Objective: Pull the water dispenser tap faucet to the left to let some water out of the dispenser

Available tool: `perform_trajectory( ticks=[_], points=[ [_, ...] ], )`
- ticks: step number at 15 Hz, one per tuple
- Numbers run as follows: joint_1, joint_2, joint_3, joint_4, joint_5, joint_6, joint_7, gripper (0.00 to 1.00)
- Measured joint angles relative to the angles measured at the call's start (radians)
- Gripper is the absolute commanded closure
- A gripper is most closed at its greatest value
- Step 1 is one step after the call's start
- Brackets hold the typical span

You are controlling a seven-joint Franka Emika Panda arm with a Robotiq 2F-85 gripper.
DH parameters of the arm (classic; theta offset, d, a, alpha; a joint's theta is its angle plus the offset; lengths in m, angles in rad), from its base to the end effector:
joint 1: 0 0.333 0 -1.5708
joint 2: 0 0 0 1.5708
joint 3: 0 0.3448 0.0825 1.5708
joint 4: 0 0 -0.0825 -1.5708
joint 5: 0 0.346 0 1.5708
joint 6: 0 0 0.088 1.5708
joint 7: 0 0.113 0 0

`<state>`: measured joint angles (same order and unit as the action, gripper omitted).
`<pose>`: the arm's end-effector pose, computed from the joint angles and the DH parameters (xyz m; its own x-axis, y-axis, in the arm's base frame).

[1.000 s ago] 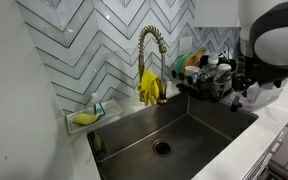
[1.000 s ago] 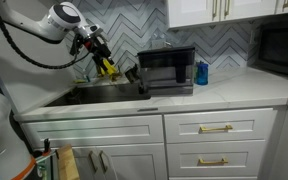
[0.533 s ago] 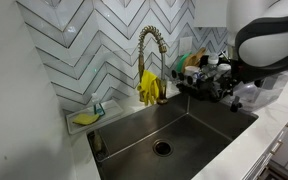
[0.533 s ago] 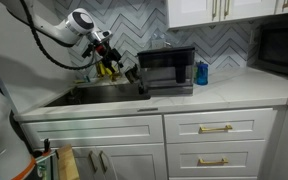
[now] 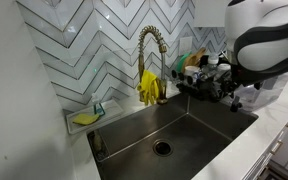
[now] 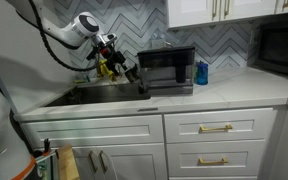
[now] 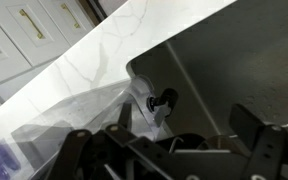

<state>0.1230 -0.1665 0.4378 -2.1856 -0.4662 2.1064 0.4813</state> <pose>0.4091 0.2405 0.5051 0.9148 0.3381 0.2208 0.2283 -0.8840 0.4079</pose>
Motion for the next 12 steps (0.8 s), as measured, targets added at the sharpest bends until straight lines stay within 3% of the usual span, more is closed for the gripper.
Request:
perform_trajectory(
  ticks=[2, 3, 6, 12],
  points=[
    [0.006, 0.040, -0.020, 0.010, -0.018, 0.039, -0.005, 0.03],
    [0.011, 0.058, -0.030, 0.014, -0.022, 0.067, -0.012, 0.13],
    [0.029, 0.103, -0.055, 0.030, -0.024, 0.126, -0.039, 0.26],
    [0.050, 0.168, -0.110, 0.056, -0.039, 0.130, -0.054, 0.27]
  ],
)
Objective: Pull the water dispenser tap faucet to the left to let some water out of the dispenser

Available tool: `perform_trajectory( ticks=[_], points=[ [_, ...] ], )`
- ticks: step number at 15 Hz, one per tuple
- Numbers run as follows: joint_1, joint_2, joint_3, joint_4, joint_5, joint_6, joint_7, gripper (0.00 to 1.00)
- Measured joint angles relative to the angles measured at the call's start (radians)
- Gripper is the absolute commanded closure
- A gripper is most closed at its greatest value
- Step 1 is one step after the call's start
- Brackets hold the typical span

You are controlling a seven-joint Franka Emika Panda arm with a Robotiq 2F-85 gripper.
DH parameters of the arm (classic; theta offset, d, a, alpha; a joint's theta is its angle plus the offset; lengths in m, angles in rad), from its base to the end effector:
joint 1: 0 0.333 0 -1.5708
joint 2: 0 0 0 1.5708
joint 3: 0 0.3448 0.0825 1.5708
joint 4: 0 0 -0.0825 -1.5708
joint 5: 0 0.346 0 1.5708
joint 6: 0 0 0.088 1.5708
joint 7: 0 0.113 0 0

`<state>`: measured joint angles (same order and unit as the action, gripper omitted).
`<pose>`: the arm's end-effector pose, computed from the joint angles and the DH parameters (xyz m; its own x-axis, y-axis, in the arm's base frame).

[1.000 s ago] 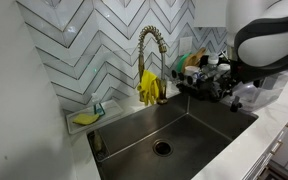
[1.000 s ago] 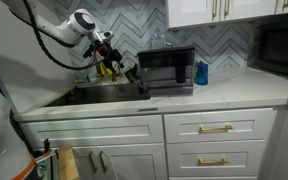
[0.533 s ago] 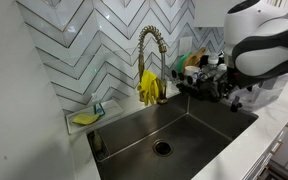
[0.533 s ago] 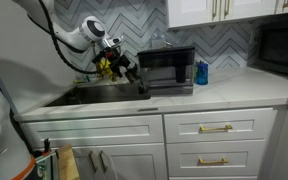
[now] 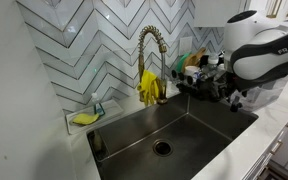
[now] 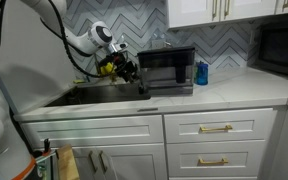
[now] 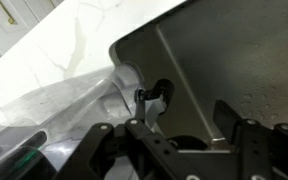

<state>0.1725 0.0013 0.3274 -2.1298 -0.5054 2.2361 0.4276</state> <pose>0.4658 0.2353 0.4642 0.8987 0.3872 0.2060 0.2996 -0.8850 0.3564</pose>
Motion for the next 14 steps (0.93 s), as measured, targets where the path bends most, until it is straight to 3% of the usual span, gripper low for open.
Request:
perform_trajectory(
  ticks=[3, 7, 14],
  points=[
    [0.006, 0.020, -0.021, 0.013, -0.033, 0.000, 0.000, 0.42],
    [0.020, 0.042, -0.039, 0.032, -0.067, 0.000, 0.000, 0.46],
    [0.039, 0.088, -0.065, 0.064, -0.118, 0.003, 0.000, 0.45]
  ],
)
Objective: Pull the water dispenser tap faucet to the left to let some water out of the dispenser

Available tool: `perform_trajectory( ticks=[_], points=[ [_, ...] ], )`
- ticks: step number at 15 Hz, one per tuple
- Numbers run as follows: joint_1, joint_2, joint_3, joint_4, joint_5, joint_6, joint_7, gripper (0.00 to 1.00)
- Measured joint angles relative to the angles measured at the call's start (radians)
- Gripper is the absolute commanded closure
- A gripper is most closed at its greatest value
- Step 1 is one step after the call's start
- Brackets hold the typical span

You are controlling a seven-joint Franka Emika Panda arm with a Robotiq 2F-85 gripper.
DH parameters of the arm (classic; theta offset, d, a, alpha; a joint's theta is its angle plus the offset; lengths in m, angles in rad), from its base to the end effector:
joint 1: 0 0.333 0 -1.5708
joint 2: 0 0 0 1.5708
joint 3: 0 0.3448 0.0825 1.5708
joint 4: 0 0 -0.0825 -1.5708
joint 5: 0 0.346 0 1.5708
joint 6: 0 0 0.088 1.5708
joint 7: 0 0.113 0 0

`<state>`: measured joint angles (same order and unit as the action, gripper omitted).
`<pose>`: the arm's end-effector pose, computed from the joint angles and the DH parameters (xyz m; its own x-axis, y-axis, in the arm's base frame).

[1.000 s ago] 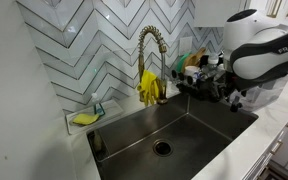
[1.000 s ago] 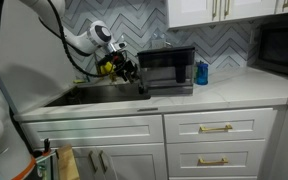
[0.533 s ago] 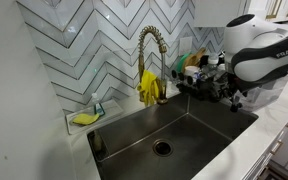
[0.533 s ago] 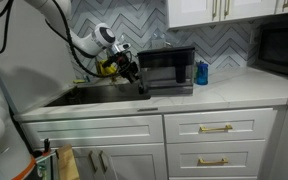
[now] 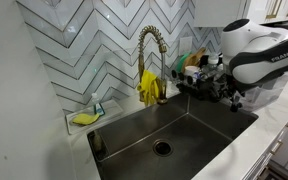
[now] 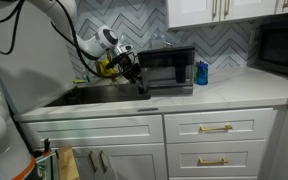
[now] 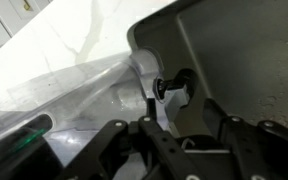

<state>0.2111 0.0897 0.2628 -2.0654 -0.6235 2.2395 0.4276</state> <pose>0.4978 0.2293 0.4483 0.8788 0.4364 0.1929 0.3251 -0.8436 0.4275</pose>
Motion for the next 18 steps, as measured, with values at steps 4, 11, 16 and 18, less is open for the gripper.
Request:
perform_trajectory(
  ticks=[4, 11, 16, 18],
  points=[
    [0.010, 0.020, -0.010, 0.013, -0.013, 0.011, -0.006, 0.75],
    [0.018, 0.031, -0.020, 0.029, -0.009, 0.011, -0.051, 0.98],
    [0.031, 0.032, -0.020, 0.029, -0.005, 0.004, -0.094, 0.99],
    [0.032, 0.032, -0.020, 0.029, -0.004, 0.004, -0.112, 0.98]
  ],
)
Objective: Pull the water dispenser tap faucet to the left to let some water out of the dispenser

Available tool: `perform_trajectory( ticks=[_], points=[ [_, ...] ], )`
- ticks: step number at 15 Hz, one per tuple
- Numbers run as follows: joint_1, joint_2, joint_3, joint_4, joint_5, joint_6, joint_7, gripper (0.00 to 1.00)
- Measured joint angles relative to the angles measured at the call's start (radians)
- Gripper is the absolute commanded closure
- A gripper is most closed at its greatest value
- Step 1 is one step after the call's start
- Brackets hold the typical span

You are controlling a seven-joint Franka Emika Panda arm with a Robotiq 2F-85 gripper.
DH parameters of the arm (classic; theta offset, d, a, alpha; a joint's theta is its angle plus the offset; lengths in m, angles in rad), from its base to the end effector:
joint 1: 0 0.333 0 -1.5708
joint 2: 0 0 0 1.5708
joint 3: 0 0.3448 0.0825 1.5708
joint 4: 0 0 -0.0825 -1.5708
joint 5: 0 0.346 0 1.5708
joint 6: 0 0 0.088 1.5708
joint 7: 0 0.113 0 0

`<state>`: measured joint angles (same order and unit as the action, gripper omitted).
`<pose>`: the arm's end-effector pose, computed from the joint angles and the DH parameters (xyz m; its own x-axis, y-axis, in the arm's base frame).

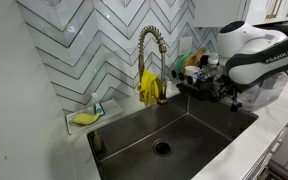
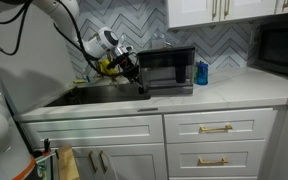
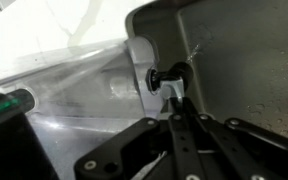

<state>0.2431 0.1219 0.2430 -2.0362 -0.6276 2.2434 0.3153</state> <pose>0.5045 0.2395 0.4437 0.8287 0.5407 0.1449 0.4343 -0.7843 0.4430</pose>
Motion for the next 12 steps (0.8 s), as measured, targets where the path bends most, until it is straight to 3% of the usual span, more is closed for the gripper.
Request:
perform_trajectory(
  ticks=[12],
  points=[
    [0.001, 0.000, -0.001, 0.000, 0.000, 0.000, -0.022, 0.99]
  ],
)
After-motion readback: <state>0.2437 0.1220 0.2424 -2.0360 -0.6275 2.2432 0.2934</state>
